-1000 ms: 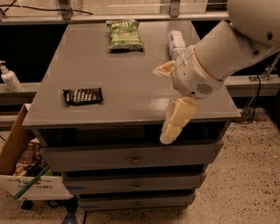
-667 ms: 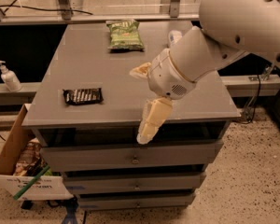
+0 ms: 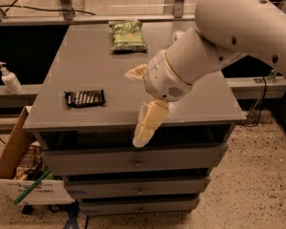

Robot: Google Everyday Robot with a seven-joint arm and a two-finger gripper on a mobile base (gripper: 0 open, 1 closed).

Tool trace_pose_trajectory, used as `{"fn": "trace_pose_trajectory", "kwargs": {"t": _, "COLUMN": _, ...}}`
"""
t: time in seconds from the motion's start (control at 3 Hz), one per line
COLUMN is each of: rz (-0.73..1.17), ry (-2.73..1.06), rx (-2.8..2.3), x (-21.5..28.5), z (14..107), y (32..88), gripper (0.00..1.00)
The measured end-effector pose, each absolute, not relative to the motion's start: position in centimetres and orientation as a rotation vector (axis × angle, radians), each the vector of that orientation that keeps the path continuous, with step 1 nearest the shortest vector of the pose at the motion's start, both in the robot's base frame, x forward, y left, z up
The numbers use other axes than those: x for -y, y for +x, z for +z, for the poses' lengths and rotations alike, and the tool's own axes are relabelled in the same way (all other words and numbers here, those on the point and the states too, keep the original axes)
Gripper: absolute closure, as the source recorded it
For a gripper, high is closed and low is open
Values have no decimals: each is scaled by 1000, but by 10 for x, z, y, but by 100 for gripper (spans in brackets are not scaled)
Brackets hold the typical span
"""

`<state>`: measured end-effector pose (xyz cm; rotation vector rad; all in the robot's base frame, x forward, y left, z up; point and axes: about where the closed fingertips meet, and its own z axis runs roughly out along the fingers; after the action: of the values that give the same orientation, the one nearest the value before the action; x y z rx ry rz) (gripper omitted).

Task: Pick rxbar chocolate

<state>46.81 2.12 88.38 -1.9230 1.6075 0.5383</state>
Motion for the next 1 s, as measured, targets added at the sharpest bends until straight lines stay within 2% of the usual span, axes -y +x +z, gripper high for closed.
{"fn": "trace_pose_trajectory", "kwargs": {"t": 0.33, "rz": 533, "ry": -1920, "rx": -1603, "x": -22, "z": 883, "y": 469, "gripper": 0}}
{"fn": "trace_pose_trajectory", "kwargs": {"t": 0.67, "rz": 433, "ry": -1831, "rx": -1478, "x": -59, "z": 868, "y": 521, "gripper": 0}}
{"fn": "trace_pose_trajectory", "kwargs": {"t": 1.0, "rz": 464, "ry": -1786, "rx": -1445, "x": -75, "z": 863, "y": 554, "gripper": 0}}
